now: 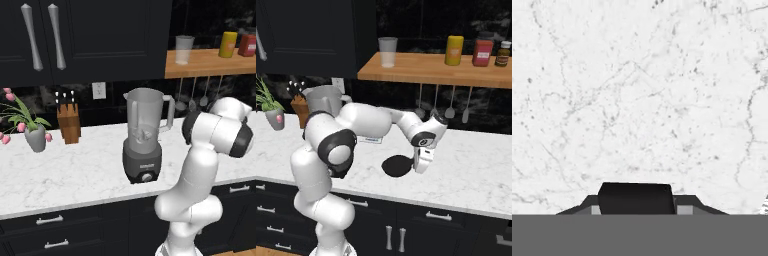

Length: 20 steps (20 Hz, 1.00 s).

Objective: Close the lid blender by securely placing the lid on top.

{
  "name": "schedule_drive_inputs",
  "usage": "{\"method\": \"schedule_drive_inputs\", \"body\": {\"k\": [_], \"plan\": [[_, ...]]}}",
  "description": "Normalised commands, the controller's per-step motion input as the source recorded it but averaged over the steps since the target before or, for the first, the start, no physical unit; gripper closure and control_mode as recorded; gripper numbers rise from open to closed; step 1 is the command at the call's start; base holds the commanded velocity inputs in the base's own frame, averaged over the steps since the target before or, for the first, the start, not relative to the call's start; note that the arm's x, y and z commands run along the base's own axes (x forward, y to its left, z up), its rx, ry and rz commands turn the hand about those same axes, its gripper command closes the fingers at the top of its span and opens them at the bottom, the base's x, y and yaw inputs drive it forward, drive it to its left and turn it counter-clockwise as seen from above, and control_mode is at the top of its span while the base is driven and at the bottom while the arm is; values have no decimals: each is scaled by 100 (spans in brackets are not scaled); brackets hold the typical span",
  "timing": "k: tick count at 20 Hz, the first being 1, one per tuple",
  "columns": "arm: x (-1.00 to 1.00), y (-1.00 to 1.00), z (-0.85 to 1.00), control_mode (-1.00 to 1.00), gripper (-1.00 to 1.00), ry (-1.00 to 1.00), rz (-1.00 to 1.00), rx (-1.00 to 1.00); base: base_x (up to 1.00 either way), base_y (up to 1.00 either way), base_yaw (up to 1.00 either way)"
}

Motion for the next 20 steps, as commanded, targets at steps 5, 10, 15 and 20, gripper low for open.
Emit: {"method": "schedule_drive_inputs", "body": {"k": [5,10,15,20], "plan": [[-40,30,42,-100,100,0,0,-13,0,0,0],[-45,30,38,-100,100,0,-7,-3,0,0,0],[-44,14,52,-100,100,0,-14,0,0,0,0],[-27,4,69,-100,100,0,-20,0,0,0,0]]}}
